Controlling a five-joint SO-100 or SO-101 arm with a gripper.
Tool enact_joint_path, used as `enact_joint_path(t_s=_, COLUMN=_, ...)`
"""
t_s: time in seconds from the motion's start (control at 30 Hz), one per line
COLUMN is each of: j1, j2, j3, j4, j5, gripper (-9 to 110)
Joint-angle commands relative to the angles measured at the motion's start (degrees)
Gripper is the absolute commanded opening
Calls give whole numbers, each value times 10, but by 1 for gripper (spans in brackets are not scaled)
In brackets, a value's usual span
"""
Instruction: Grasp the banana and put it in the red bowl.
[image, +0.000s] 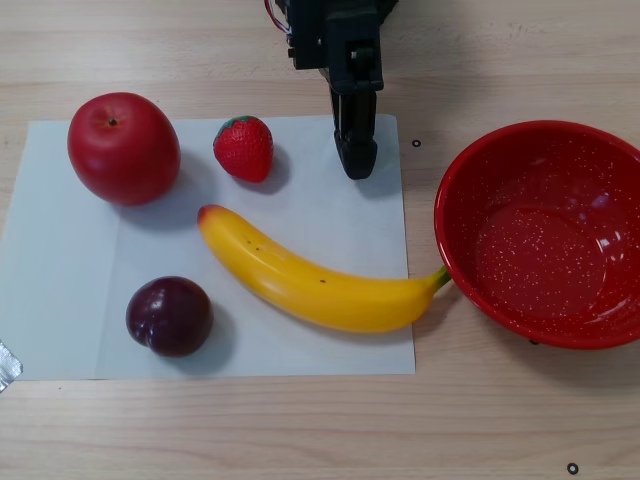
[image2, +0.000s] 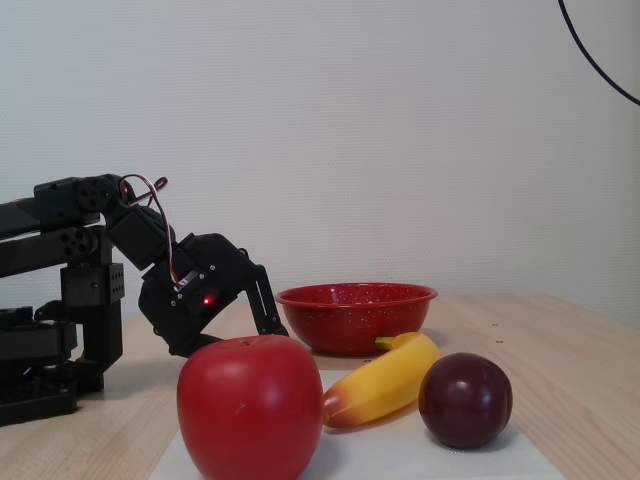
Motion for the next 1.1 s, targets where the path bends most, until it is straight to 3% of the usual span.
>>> enact_joint_path(t_s=0.0, j1=-8, j2=-23, j3=-40, j4=19, j5=-2, gripper=0)
enact_joint_path(t_s=0.47, j1=-7, j2=-188, j3=-271, j4=94, j5=-21, gripper=0)
enact_joint_path(t_s=1.07, j1=-59, j2=-540, j3=-658, j4=192, j5=-18, gripper=0)
